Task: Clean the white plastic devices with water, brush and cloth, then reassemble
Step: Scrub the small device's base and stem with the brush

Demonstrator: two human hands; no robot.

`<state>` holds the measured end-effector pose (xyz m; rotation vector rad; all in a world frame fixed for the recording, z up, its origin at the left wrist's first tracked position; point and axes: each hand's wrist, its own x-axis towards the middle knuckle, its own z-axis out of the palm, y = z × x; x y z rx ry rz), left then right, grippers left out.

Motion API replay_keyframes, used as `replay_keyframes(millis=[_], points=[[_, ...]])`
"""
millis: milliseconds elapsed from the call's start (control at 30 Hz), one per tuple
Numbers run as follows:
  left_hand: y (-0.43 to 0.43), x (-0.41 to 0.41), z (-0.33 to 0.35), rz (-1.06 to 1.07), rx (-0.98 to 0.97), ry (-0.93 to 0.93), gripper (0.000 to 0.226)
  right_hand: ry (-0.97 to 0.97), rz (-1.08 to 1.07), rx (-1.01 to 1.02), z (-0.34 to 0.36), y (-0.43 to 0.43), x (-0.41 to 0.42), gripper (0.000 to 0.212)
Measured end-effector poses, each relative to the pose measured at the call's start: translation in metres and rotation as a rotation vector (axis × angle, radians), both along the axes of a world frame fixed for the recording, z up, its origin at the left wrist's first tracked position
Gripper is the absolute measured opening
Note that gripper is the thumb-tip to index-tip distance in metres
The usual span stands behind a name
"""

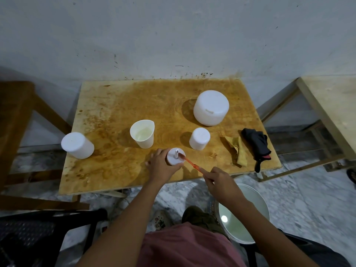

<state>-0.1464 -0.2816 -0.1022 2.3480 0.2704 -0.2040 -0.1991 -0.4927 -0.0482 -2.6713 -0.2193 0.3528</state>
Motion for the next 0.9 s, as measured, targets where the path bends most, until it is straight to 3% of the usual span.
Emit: replay_keyframes(millis=[633,900], points=[[0.002,0.000,0.003,-0.016,-0.058,-0.013,0.068,0.002,0.013,-0.059,0.002,0.017,0.010,0.044],[0.003,-0.001,0.003,-0.017,-0.040,0.007,0.071,0.055,0.028,0.020,0.003,0.008,-0.002,0.043]])
